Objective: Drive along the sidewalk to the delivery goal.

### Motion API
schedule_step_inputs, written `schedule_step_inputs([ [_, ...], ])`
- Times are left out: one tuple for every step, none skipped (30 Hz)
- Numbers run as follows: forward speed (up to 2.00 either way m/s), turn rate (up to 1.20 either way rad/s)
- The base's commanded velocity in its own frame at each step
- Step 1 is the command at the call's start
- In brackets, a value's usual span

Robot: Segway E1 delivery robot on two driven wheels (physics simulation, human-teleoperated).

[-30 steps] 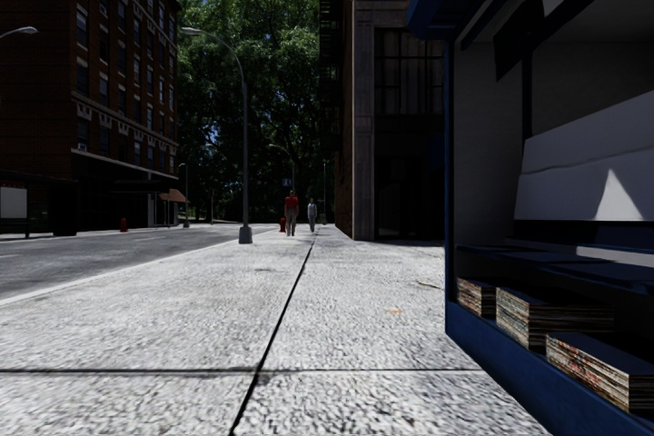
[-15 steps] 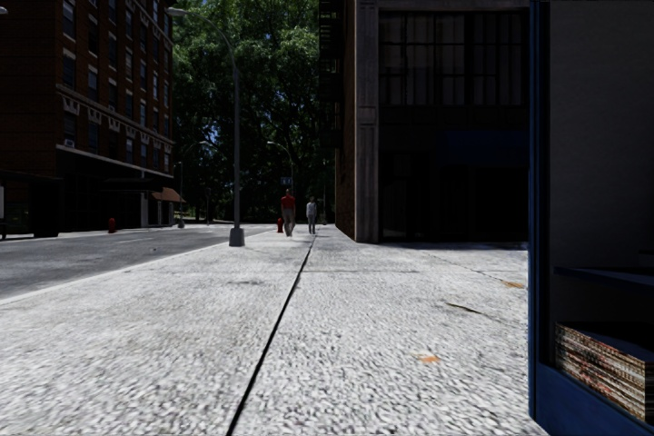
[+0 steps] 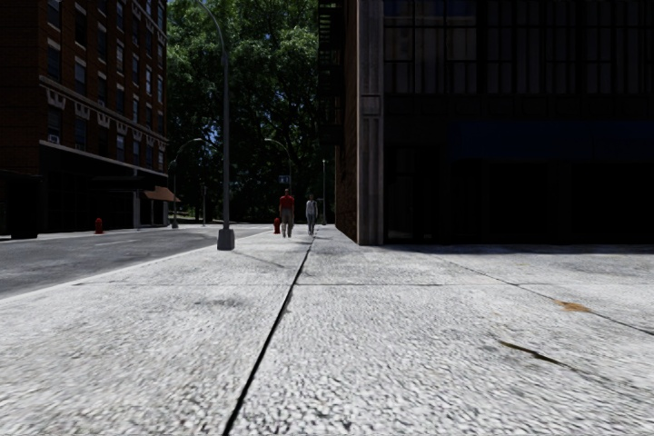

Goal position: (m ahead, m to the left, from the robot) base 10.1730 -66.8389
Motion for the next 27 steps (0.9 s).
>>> schedule_step_inputs([
  [2.00,0.00],
  [2.00,0.00],
  [2.00,0.00],
  [2.00,0.00],
  [2.00,0.00],
  [2.00,0.00],
  [2.00,0.00],
  [2.00,0.00],
  [2.00,0.00],
  [2.00,0.00],
  [2.00,0.00],
  [2.00,0.00],
  [2.00,0.00],
  [2.00,0.00],
  [2.00,0.00],
  [2.00,0.00],
  [2.00,0.00],
  [2.00,0.00],
  [2.00,0.00],
  [2.00,0.00],
  [2.00,0.00],
  [2.00,0.07],
  [2.00,0.07],
  [2.00,0.19],
  [2.00,0.24],
  [2.00,0.35],
  [2.00,0.35],
])
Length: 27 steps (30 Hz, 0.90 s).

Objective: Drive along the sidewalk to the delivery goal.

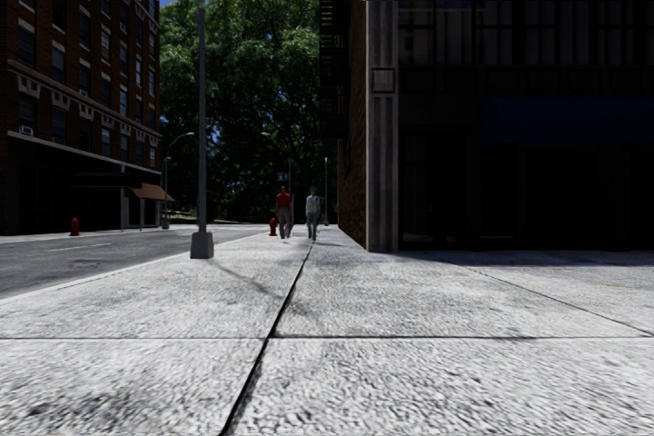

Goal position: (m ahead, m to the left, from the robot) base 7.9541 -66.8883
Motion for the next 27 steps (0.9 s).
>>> schedule_step_inputs([
  [2.00,0.38],
  [2.00,0.40],
  [2.00,0.41],
  [2.00,0.41],
  [2.00,0.42],
  [2.00,0.42],
  [2.00,0.42],
  [2.00,0.42],
  [2.00,0.42],
  [2.00,0.42],
  [2.00,0.42],
  [2.00,0.42],
  [2.00,0.42],
  [2.00,0.42],
  [2.00,0.42],
  [2.00,0.42],
  [2.00,0.42],
  [2.00,0.42],
  [2.00,0.42],
  [2.00,0.42],
  [2.00,0.42],
  [2.00,0.42],
  [2.00,0.31],
  [2.00,0.00],
  [2.00,0.00],
  [2.00,0.00],
  [2.00,0.00],
])
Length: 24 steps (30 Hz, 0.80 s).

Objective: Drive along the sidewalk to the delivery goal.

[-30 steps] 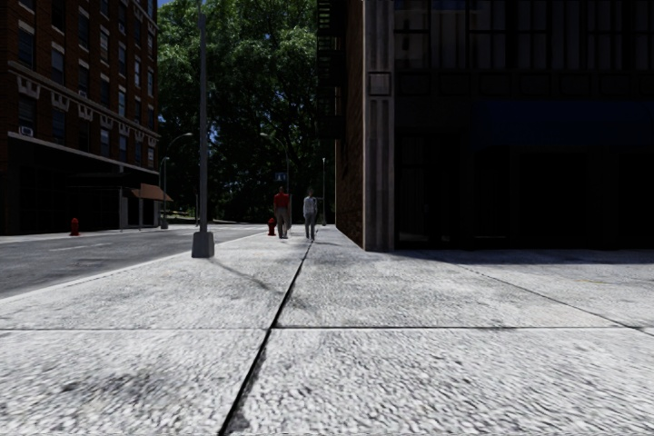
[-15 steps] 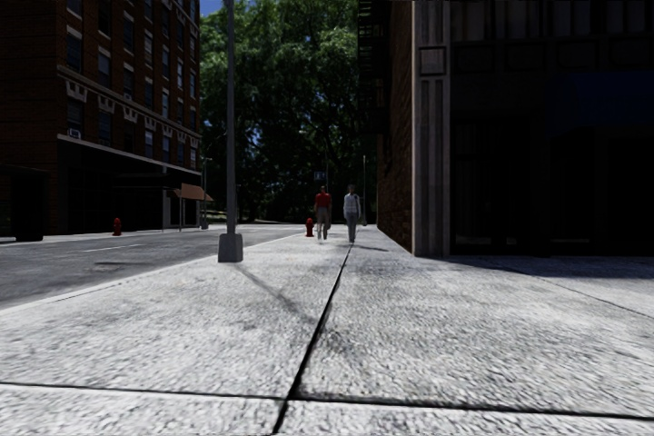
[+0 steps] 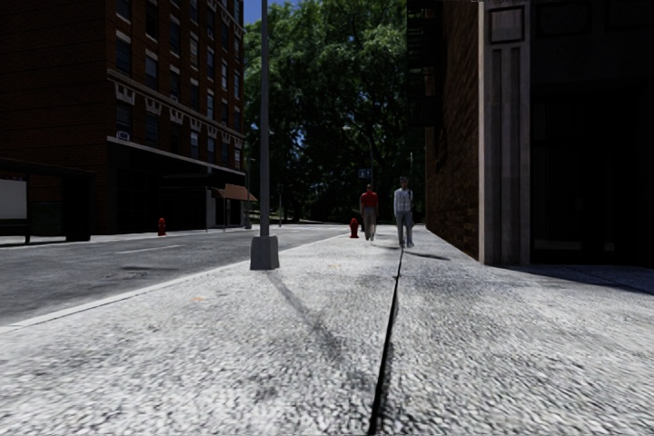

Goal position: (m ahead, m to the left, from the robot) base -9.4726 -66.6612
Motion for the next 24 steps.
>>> schedule_step_inputs([
  [2.00,0.00],
  [2.00,0.00],
  [2.00,0.00],
  [2.00,0.00],
  [2.00,0.00],
  [2.00,0.00],
  [2.00,0.00],
  [2.00,0.00],
  [2.00,0.00],
  [2.00,0.00],
  [2.00,0.00],
  [2.00,0.00],
  [2.00,0.00],
  [2.00,0.00],
  [2.00,0.00],
  [2.00,0.00],
  [2.00,0.00],
  [2.00,0.00],
  [2.00,0.00],
  [2.00,0.00],
  [2.00,0.00],
  [2.00,0.00],
  [2.00,0.00],
  [2.00,0.00],
])
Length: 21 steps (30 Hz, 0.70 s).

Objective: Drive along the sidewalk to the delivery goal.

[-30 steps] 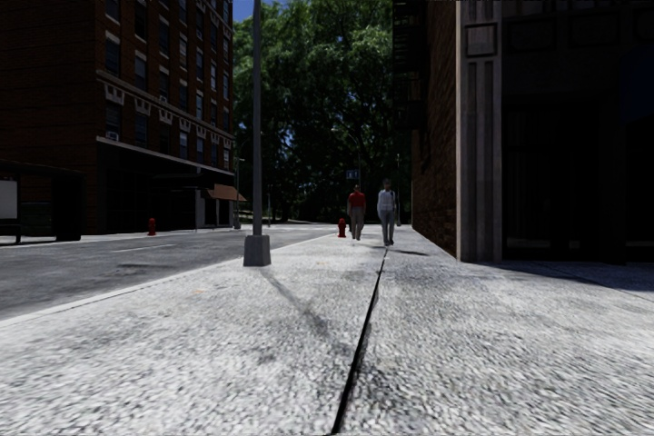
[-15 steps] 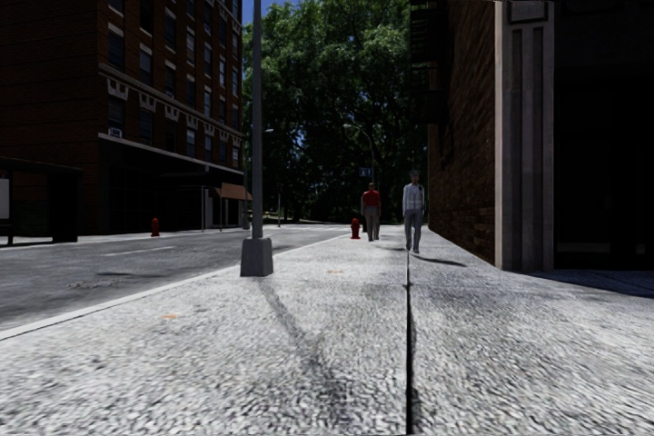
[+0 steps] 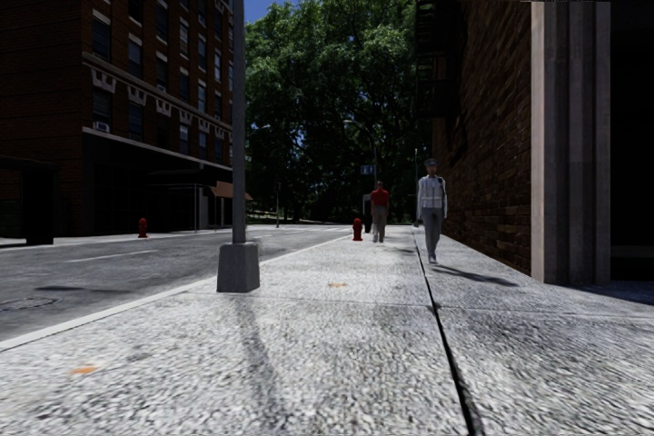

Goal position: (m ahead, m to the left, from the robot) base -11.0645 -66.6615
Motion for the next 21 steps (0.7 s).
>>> schedule_step_inputs([
  [2.00,0.00],
  [2.00,0.00],
  [2.00,0.00],
  [2.00,0.00],
  [2.00,0.00],
  [2.00,0.00],
  [2.00,0.00],
  [2.00,0.00],
  [2.00,0.00],
  [2.00,0.00],
  [2.00,0.00],
  [2.00,0.00],
  [2.00,0.00],
  [2.00,0.00],
  [2.00,0.00],
  [2.00,0.00],
  [2.00,0.00],
  [2.00,0.00],
  [2.00,0.00],
  [2.00,0.00],
  [2.00,0.00],
])
